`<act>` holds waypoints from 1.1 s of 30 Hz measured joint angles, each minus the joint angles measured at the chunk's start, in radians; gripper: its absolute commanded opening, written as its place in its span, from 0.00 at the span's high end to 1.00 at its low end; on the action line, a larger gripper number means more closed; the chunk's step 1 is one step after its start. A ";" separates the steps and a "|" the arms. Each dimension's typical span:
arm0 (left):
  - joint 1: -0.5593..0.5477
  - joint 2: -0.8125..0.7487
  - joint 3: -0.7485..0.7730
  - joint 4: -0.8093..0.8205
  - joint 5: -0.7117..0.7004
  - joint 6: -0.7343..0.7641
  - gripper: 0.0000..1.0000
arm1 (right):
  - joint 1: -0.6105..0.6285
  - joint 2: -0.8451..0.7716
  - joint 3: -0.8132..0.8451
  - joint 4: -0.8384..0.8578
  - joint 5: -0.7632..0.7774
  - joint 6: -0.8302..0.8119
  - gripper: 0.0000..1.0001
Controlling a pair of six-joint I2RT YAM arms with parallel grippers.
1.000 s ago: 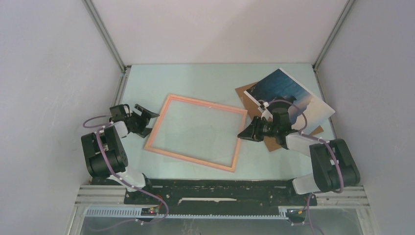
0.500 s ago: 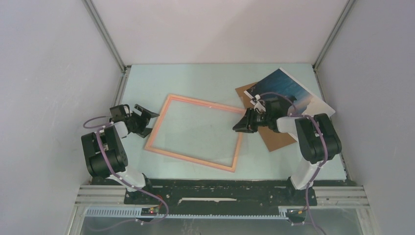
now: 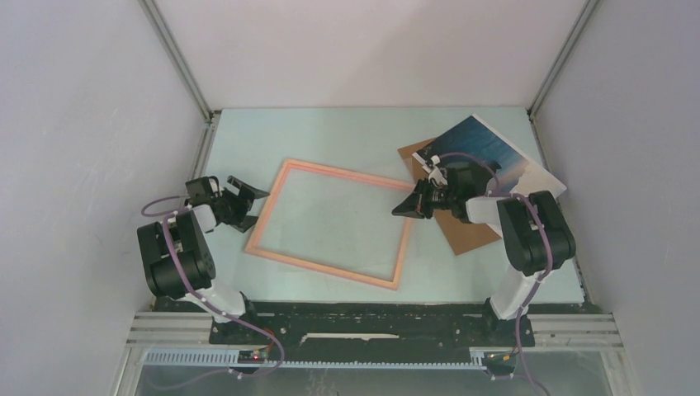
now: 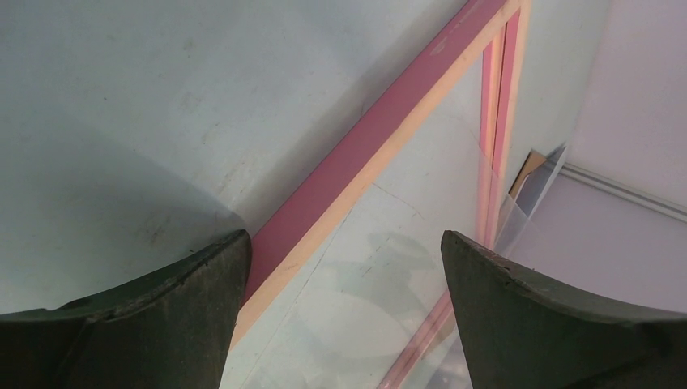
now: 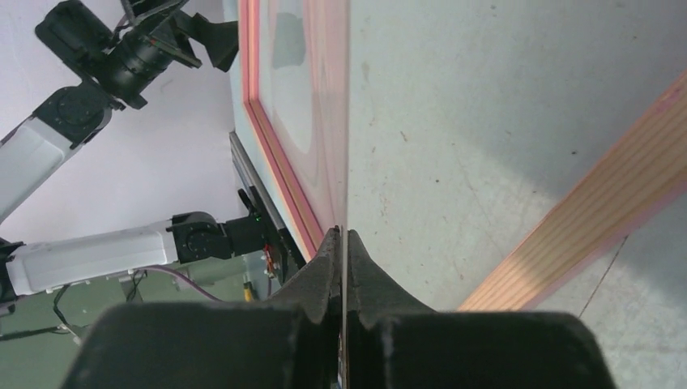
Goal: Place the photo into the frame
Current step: Place the photo frame item in the photo frame.
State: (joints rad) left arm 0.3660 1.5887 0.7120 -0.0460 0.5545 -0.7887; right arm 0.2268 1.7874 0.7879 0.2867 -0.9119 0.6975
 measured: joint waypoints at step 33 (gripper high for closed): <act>0.001 0.006 0.000 0.000 0.002 0.002 0.03 | 0.041 -0.098 -0.266 0.579 0.147 0.167 1.00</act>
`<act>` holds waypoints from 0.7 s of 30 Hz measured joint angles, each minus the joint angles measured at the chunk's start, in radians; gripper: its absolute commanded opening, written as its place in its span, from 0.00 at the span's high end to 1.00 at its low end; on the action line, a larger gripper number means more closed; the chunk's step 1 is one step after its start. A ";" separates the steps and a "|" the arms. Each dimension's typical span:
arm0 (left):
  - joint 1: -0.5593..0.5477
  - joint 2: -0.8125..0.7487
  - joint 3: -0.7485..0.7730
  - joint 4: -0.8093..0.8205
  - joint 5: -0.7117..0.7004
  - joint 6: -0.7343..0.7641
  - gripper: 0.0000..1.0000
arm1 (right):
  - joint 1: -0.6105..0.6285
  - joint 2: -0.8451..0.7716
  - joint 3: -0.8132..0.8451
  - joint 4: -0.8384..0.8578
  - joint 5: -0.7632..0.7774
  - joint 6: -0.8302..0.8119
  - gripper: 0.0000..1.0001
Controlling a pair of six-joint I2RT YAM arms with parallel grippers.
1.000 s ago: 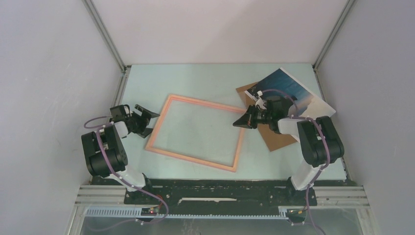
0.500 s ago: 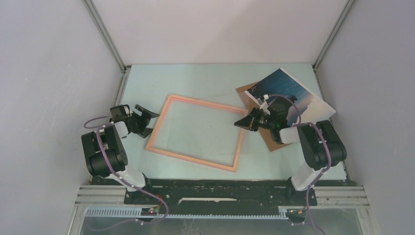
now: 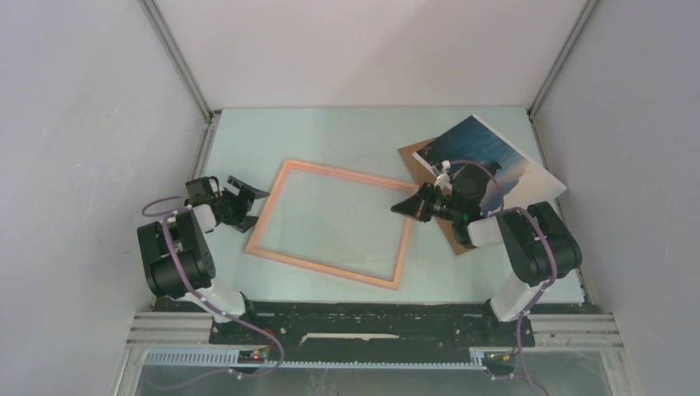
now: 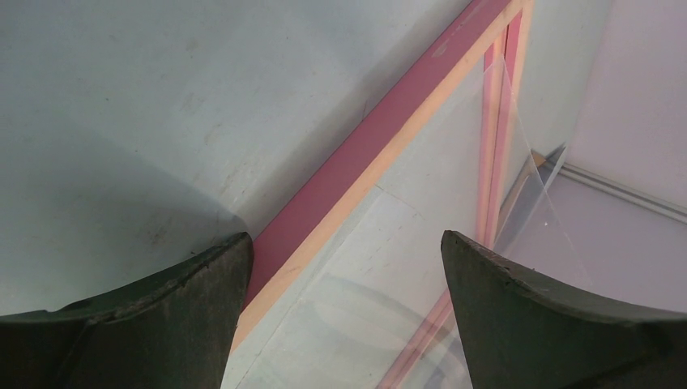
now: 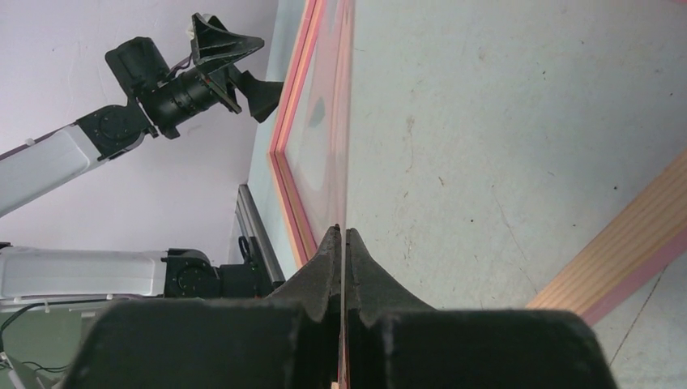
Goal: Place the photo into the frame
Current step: Place the photo frame item in the photo frame.
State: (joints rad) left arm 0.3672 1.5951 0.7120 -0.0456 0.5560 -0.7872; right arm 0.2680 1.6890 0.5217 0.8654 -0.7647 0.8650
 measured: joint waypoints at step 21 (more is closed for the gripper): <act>0.001 0.000 0.000 0.000 0.006 0.000 0.03 | 0.016 0.033 0.012 0.033 0.027 -0.002 1.00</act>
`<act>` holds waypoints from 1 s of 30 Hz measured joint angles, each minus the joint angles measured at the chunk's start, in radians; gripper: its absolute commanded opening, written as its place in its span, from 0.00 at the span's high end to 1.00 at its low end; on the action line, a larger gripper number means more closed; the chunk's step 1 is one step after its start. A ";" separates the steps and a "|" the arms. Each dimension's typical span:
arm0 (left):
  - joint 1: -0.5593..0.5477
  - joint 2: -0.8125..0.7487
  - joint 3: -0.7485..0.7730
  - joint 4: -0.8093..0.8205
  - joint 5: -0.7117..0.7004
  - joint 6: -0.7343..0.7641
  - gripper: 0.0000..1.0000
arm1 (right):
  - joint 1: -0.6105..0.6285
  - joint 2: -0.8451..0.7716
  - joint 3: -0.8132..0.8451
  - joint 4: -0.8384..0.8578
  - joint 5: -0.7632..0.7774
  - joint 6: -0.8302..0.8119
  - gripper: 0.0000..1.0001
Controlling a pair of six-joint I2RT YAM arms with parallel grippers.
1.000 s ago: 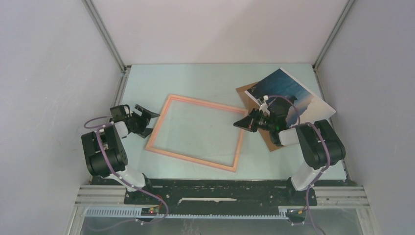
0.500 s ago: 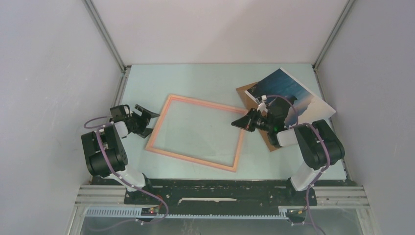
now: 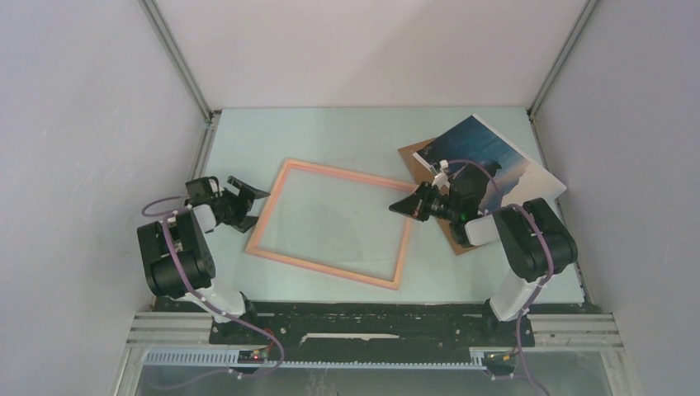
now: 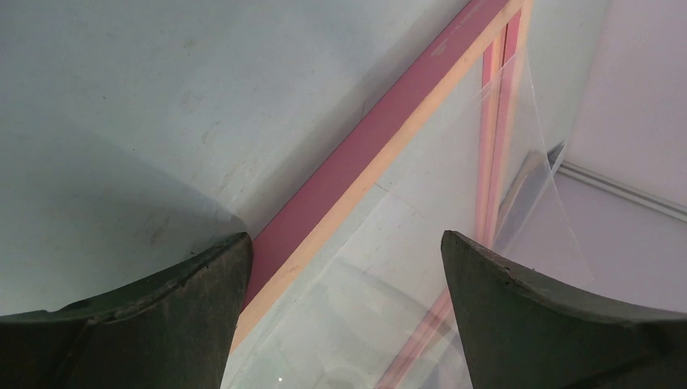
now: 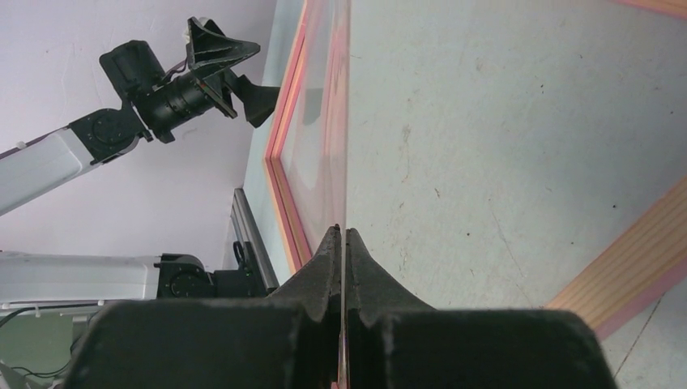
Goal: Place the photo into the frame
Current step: Place the photo frame item in the photo frame.
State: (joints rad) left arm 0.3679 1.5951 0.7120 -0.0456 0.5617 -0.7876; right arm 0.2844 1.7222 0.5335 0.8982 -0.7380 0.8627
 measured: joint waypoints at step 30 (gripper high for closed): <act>0.000 0.002 0.000 0.000 0.010 -0.001 0.03 | 0.005 0.117 0.073 0.017 0.063 0.069 1.00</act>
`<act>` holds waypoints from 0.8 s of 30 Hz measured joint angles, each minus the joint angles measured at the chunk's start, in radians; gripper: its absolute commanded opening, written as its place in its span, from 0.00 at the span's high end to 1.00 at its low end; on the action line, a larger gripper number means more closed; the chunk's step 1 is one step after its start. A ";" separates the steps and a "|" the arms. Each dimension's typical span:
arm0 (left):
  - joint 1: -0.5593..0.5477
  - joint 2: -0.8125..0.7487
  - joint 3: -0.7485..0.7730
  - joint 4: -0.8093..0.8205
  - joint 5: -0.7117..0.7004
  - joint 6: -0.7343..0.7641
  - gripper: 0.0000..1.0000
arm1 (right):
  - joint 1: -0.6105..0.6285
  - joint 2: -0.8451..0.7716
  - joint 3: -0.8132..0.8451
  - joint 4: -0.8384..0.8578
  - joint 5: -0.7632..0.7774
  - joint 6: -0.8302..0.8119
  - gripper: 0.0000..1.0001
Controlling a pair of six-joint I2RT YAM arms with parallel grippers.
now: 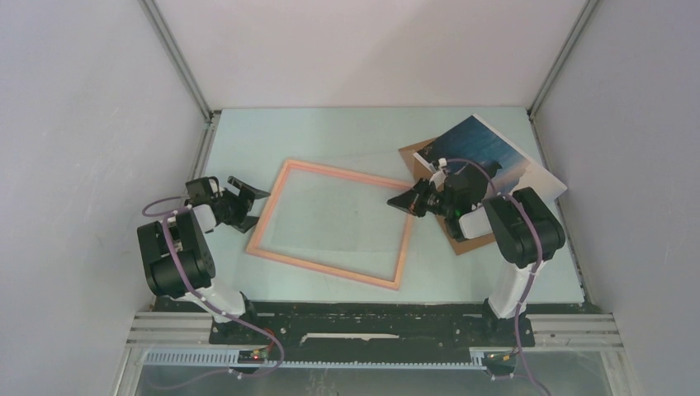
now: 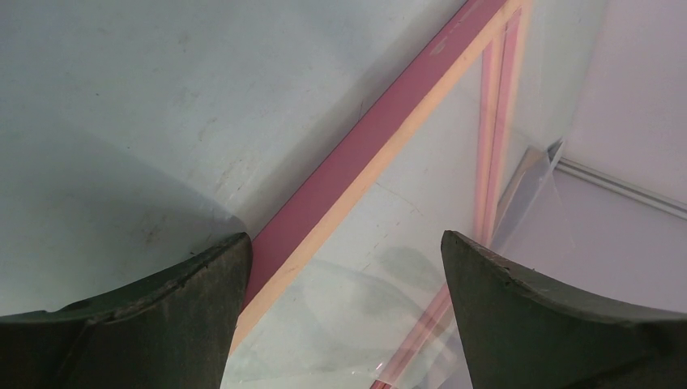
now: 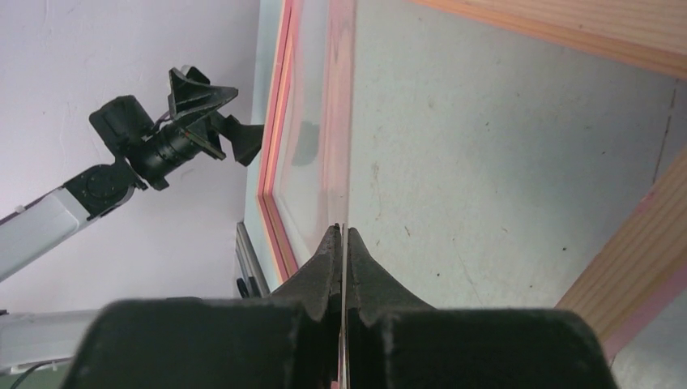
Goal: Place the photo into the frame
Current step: Place the photo frame item in the photo frame.
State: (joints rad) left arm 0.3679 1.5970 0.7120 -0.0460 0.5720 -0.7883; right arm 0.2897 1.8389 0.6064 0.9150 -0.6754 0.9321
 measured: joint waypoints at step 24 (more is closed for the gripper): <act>0.002 0.000 0.000 0.002 0.000 -0.008 0.03 | 0.055 0.046 0.005 0.036 0.038 0.256 1.00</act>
State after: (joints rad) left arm 0.3695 1.5970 0.7120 -0.0437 0.5720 -0.7963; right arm 0.3450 1.8851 0.6113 0.9508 -0.6373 1.1885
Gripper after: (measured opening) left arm 0.974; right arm 0.007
